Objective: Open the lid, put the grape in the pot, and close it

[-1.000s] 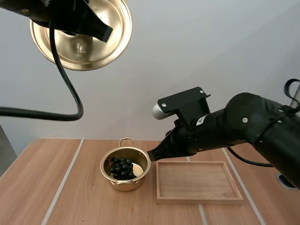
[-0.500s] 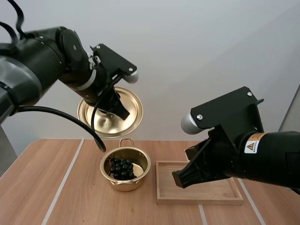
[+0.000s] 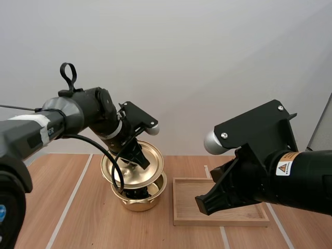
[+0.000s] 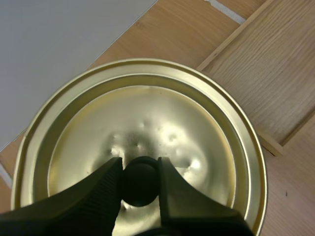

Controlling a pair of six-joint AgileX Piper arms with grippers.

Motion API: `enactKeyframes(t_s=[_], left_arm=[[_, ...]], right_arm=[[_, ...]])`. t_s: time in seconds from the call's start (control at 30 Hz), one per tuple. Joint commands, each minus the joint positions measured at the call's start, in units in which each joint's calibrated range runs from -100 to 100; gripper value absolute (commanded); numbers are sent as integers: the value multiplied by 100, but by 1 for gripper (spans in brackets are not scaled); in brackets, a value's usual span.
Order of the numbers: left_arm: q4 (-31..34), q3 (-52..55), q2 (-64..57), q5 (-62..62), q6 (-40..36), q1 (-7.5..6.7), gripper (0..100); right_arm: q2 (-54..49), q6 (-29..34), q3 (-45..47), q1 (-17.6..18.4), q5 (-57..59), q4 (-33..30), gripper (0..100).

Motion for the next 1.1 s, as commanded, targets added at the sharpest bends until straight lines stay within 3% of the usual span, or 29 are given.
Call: enactKeyframes(t_s=[0.0,0.2,0.87,0.93,1.0,1.07], left_arm=[[-279,220,134,-494,222,-23,0],[-329,331,451,-1078,271,-23,0],[-469,331,1270,-1224,470,-23,1],[-469,331,1270,-1244,470,-23,8],[-469,331,1270,-1206,470,-23,24],[-479,331,1255,-1056,470,-23,63]], right_arm=[[-73,46,-2,-24,58,-32,0],[-73,46,-2,-24,56,-20,0],[-73,46,-2,-24,56,-10,0],[-73,46,-2,-24,56,-10,0],[-73,46,-2,-24,56,-10,0],[-73,46,-2,-24,56,-10,0]])
